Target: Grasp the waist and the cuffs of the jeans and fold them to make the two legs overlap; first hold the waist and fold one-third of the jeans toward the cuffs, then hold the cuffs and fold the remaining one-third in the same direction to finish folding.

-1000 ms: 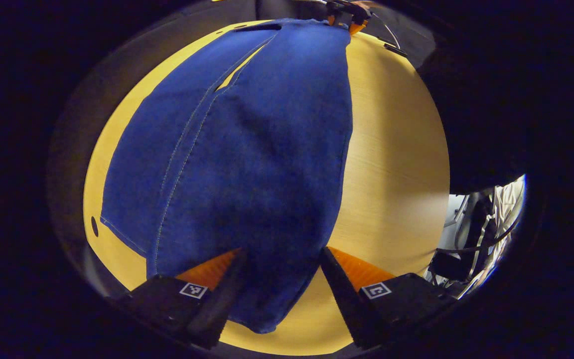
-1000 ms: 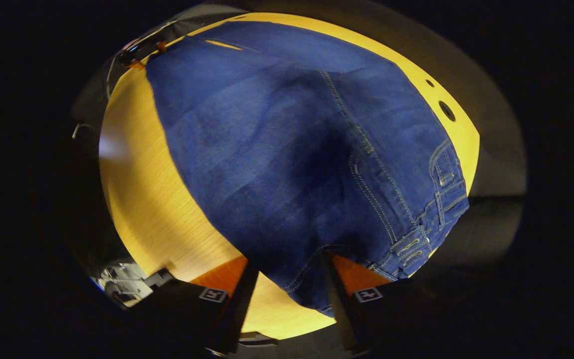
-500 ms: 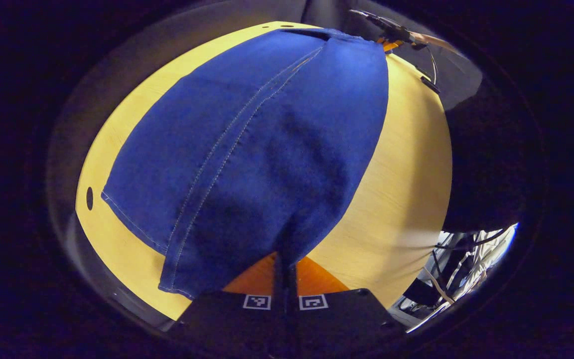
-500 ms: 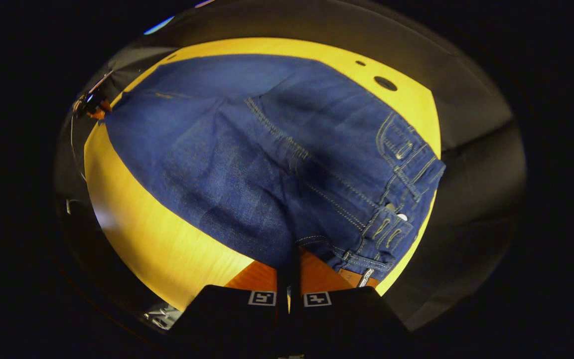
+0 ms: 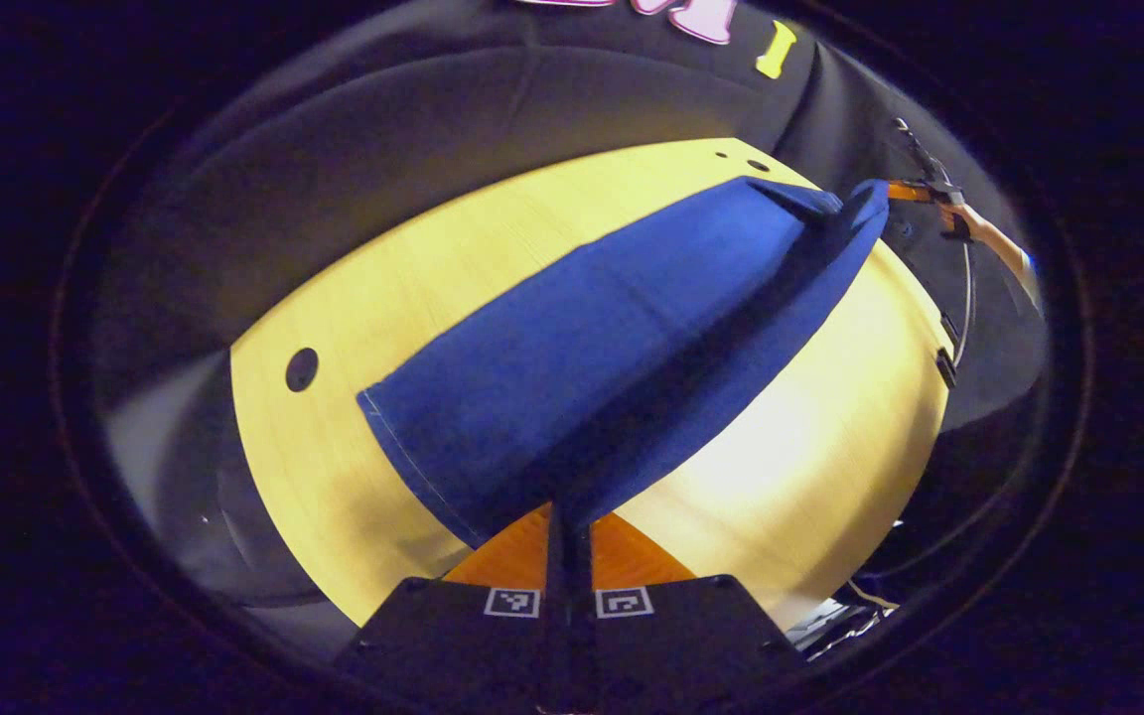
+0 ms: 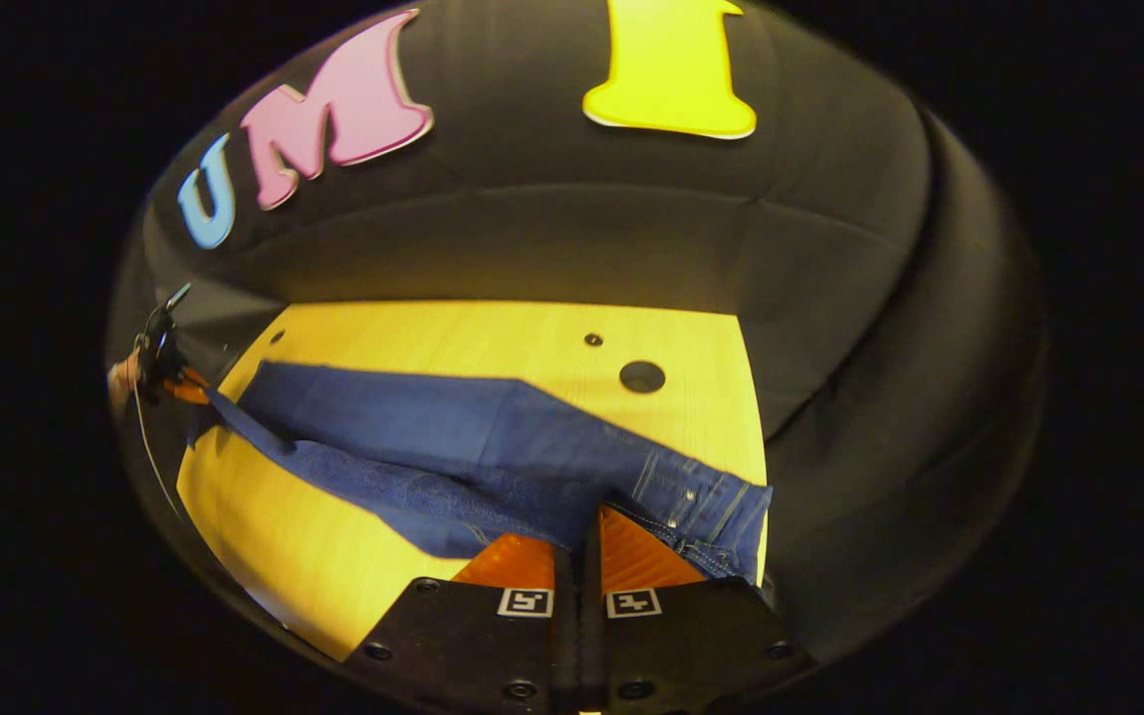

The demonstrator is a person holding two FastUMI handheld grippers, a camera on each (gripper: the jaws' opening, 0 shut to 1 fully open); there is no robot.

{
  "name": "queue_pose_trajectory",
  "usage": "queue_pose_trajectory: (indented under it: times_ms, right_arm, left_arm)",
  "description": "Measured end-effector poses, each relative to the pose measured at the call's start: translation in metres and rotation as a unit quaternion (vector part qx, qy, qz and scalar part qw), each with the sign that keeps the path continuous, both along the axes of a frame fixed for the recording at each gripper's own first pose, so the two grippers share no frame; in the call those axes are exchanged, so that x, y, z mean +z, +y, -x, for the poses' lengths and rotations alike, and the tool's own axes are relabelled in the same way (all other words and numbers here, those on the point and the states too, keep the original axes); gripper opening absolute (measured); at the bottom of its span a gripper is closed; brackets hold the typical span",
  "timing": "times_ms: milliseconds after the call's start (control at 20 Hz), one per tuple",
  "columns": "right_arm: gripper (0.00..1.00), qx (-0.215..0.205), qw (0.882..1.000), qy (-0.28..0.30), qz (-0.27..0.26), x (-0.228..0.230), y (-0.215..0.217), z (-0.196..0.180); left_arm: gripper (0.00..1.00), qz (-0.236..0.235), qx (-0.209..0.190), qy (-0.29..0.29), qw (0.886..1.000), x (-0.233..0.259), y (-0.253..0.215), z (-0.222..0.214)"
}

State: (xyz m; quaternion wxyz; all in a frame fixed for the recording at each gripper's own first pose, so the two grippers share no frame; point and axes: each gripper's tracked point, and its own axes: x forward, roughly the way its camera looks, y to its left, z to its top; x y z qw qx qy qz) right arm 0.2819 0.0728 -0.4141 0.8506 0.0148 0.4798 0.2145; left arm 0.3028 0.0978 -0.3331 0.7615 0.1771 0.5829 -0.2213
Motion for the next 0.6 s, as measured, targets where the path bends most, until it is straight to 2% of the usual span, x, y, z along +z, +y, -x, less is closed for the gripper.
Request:
queue_pose_trajectory:
  times_ms: [150,200,300,350,400,450,500,550,600]
  right_arm:
    - [0.05,-0.039,0.999,0.014,0.018,-0.043,0.021,-0.037]
    - [0.05,-0.055,0.998,0.021,0.033,-0.064,0.021,-0.045]
    - [0.05,-0.082,0.994,0.039,0.054,-0.098,0.027,-0.055]
    - [0.05,-0.096,0.992,0.052,0.064,-0.114,0.030,-0.056]
    - [0.05,-0.108,0.990,0.064,0.069,-0.126,0.031,-0.055]
    - [0.06,-0.119,0.989,0.067,0.059,-0.131,0.037,-0.058]
    - [0.12,-0.132,0.988,0.061,0.051,-0.137,0.041,-0.067]
    - [0.41,-0.143,0.987,0.058,0.038,-0.131,0.042,-0.074]
    - [0.57,-0.159,0.986,0.048,0.022,-0.127,0.041,-0.084]
  left_arm:
    - [0.06,-0.058,-0.007,-0.021,0.998,-0.030,0.018,-0.052]
    - [0.08,-0.059,0.015,-0.019,0.998,-0.040,0.019,-0.064]
    - [0.19,-0.021,0.109,-0.004,0.994,-0.047,0.010,-0.080]
    - [0.34,-0.015,0.150,-0.018,0.988,-0.057,0.014,-0.092]
    - [0.49,-0.017,0.171,-0.025,0.985,-0.063,0.014,-0.096]
    - [0.71,-0.022,0.183,-0.020,0.983,-0.069,0.017,-0.090]
    - [0.73,-0.021,0.191,-0.025,0.981,-0.066,0.021,-0.088]
    - [0.89,-0.019,0.198,-0.048,0.979,-0.062,0.024,-0.094]
    - [0.91,-0.023,0.206,-0.085,0.975,-0.054,0.032,-0.107]
